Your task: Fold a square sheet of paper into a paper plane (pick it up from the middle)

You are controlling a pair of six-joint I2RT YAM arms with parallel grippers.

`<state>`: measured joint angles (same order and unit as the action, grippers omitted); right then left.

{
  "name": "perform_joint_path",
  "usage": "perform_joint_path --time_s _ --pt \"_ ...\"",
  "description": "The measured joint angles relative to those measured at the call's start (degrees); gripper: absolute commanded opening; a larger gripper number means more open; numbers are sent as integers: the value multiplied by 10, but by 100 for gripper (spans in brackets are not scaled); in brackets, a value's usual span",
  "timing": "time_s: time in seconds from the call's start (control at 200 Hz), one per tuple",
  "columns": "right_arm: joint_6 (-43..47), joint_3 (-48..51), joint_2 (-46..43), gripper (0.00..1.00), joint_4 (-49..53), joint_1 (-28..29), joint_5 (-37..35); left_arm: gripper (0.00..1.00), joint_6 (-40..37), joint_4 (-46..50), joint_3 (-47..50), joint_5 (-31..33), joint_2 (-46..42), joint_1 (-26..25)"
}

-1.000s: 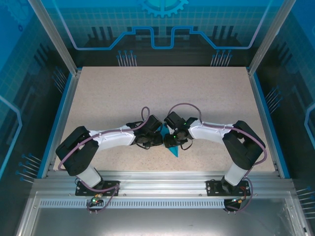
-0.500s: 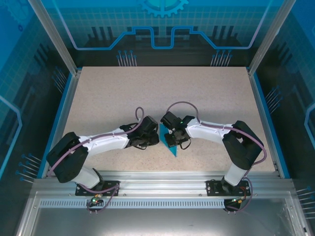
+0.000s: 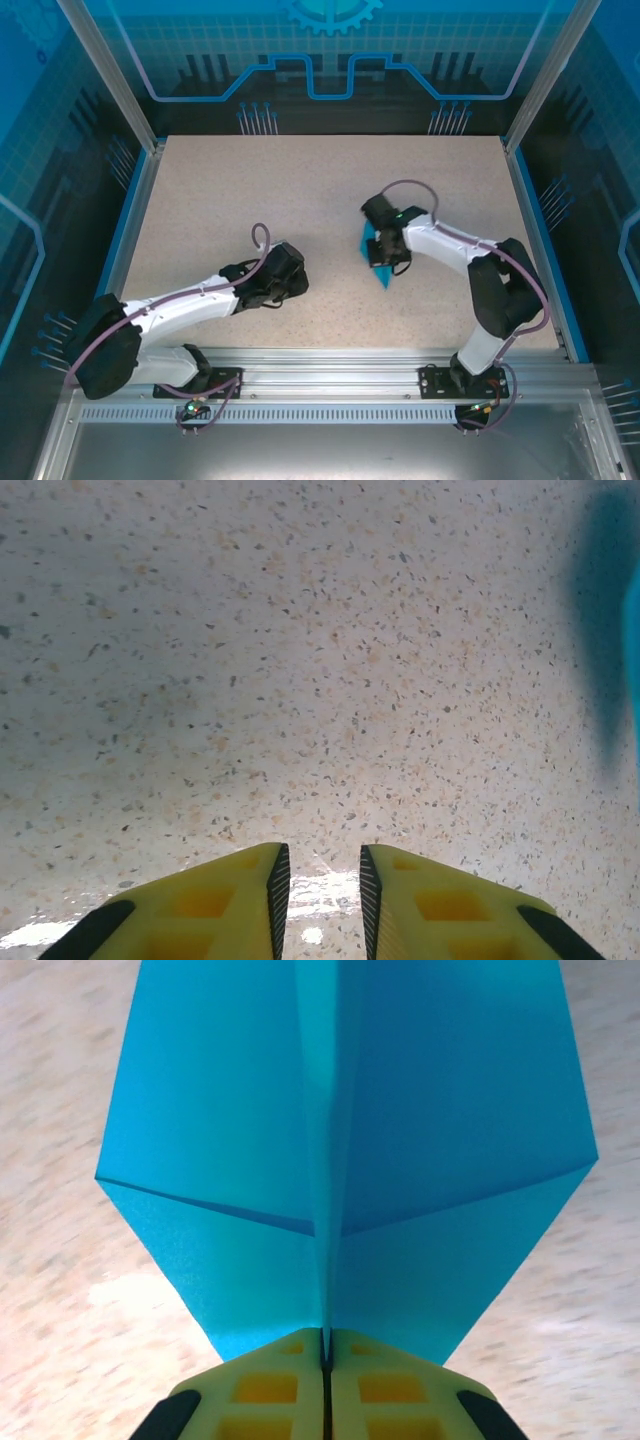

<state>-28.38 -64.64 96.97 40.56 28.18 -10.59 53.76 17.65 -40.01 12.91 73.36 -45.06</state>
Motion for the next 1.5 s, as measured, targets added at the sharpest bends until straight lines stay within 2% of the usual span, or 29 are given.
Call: perform_joint_path --time_s 0.185,0.46,0.575,0.78,0.9,1.025,1.18,1.36,1.5 --pt "78 -83 42 7 18 -106 30 35 2 0 10 15 -29 0" --pt "160 -228 171 10 37 -177 57 38 -2 1 12 28 -41 0" --pt "174 -251 203 10 60 -181 56 38 -3 1 12 30 -41 2" --pt "180 -259 227 17 78 -181 55 39 -3 1 12 32 -40 5" --pt "181 -263 229 25 87 -181 63 39 -8 1 12 34 -38 7" --pt "182 -270 227 40 93 -181 70 39 -15 2 12 34 -34 7" --pt "180 -271 205 51 109 -181 70 40 -18 8 12 34 -33 11" --pt "181 -271 140 53 122 -181 70 40 -28 18 10 34 -34 15" --pt "181 -275 106 50 126 -181 67 41 -29 21 10 34 -38 17"
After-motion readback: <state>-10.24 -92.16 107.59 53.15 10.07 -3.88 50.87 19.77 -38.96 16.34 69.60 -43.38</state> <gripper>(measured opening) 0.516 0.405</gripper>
